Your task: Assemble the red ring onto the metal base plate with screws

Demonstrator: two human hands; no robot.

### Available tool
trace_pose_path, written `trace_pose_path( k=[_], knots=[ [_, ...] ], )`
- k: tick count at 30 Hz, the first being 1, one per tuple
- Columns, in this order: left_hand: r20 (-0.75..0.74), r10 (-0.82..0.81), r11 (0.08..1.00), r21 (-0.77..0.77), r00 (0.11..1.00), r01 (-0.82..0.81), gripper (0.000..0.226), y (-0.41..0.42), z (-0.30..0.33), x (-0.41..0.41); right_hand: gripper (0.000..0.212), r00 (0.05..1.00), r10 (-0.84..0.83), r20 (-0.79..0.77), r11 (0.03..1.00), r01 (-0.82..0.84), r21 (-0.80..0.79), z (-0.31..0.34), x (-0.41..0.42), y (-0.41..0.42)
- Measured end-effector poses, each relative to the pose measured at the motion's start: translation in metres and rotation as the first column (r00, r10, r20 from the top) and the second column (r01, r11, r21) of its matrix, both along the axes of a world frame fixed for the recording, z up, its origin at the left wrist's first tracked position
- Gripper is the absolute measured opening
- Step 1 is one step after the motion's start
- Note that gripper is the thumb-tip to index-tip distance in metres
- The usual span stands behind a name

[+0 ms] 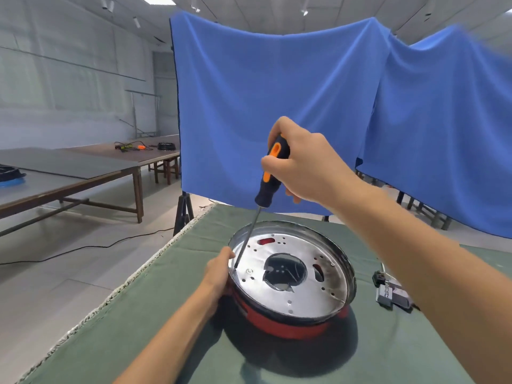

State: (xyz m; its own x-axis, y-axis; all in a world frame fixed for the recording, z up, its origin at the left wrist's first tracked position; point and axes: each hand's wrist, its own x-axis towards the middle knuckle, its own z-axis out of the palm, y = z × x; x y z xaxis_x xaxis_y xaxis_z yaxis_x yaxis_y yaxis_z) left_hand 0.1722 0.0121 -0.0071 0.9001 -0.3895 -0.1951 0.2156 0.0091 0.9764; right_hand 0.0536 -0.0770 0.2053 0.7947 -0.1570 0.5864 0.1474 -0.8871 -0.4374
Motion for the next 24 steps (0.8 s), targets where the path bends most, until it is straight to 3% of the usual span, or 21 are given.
trace_pose_path(
  k=[2, 5, 6, 9, 13, 18, 20, 22, 24],
  knots=[
    [0.057, 0.024, 0.997, 0.070, 0.998, -0.028, 0.027, -0.006, 0.002, -0.001, 0.010, 1.000, 0.000, -0.025, 1.000, -0.001, -0.025, 0.007, 0.014, 0.004],
    [0.221, -0.007, 0.925, 0.371, 0.975, -0.077, 0.038, -0.009, 0.001, 0.001, 0.011, 0.995, -0.025, -0.096, 0.996, 0.017, -0.083, 0.010, 0.030, 0.006],
    [0.243, -0.016, 0.908, 0.409, 0.970, -0.088, 0.039, -0.008, 0.000, 0.003, 0.012, 0.992, -0.039, -0.122, 0.994, 0.026, -0.104, 0.011, 0.035, 0.007],
    [0.182, -0.037, 0.952, 0.305, 0.983, -0.021, 0.035, -0.007, -0.004, 0.002, 0.015, 0.981, -0.075, -0.178, 0.990, 0.051, -0.135, 0.015, 0.048, 0.009],
    [0.192, -0.015, 0.972, 0.233, 0.981, -0.030, 0.051, -0.010, -0.010, 0.001, 0.008, 0.959, -0.156, -0.236, 0.980, 0.120, -0.159, 0.024, 0.065, 0.012],
    [0.236, -0.007, 0.964, 0.259, 0.972, -0.056, 0.052, -0.012, -0.015, 0.002, 0.038, 0.831, -0.549, -0.086, 0.786, 0.478, -0.393, 0.027, 0.066, 0.001],
    [0.234, -0.006, 0.962, 0.267, 0.972, -0.059, 0.049, -0.012, -0.014, 0.003, 0.036, 0.823, -0.522, -0.222, 0.829, 0.429, -0.359, 0.027, 0.065, -0.004],
    [0.269, -0.002, 0.957, 0.280, 0.963, -0.076, 0.037, -0.012, -0.013, 0.002, 0.024, 0.862, -0.371, -0.345, 0.927, 0.322, -0.191, 0.024, 0.062, -0.008],
    [0.378, 0.033, 0.940, 0.304, 0.925, -0.158, 0.026, -0.009, -0.012, 0.000, 0.020, 0.916, -0.266, -0.301, 0.964, 0.249, -0.094, 0.021, 0.059, -0.013]
  ],
)
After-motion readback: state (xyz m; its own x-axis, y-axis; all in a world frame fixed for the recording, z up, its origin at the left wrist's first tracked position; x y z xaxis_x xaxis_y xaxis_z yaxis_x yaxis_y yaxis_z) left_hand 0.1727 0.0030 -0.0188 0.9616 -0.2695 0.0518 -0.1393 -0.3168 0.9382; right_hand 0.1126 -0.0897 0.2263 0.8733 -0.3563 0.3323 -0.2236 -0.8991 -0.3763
